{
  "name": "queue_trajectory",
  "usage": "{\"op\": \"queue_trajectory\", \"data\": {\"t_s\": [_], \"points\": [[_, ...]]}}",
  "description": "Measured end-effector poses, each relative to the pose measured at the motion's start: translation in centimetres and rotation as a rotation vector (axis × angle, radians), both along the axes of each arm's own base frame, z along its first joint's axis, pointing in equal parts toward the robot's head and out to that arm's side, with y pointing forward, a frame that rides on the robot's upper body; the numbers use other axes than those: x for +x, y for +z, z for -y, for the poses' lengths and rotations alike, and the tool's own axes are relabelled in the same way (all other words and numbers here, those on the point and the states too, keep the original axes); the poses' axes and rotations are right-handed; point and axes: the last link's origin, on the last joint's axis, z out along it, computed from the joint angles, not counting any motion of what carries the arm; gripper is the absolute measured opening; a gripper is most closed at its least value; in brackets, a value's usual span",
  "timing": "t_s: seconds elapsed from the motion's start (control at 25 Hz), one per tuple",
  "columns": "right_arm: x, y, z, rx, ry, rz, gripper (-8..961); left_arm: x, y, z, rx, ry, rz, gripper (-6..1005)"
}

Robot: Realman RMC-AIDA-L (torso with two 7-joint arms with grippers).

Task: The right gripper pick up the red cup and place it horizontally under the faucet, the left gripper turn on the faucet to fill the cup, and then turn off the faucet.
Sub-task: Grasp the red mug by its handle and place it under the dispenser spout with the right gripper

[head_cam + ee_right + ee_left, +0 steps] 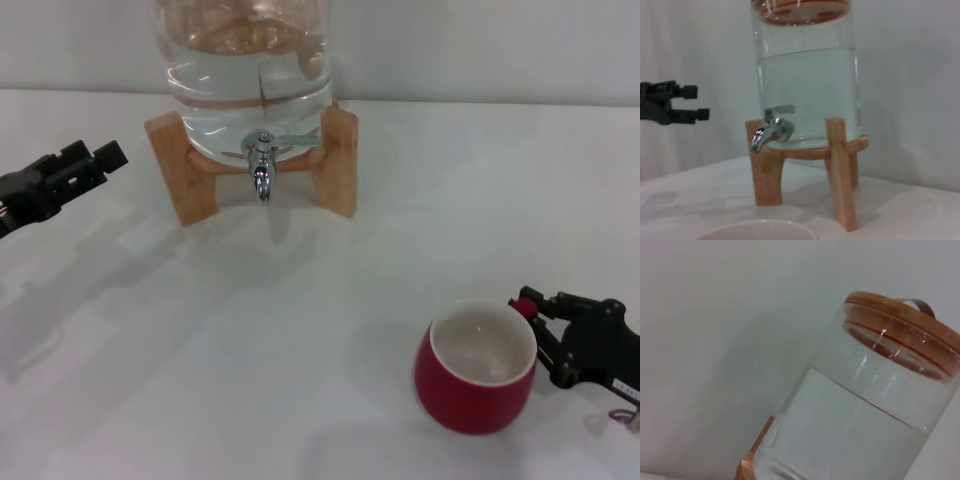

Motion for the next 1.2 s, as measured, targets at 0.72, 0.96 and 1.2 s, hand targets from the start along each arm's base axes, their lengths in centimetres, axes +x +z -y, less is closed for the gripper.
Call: {"op": "queue_trajectory", "data": {"t_s": [0.72,0.96,1.2], "points": [[-2.0,-0.7,-3.2,0.015,-0.019,0.026,162,-1.2,0.0,1.1,-0.003,0.025,-0.039,894],[-3.2,-1.1,-4.9,-0.005,-0.01,0.037,162,-2.1,0.2,1.8,0.009,0.054,-0.045,894],[-4.9,-2.2,-6.4,-0.046,0.015,0.076,163,-1.9,0.2,1.6,0.012,0.051,-0.044,894]]}}
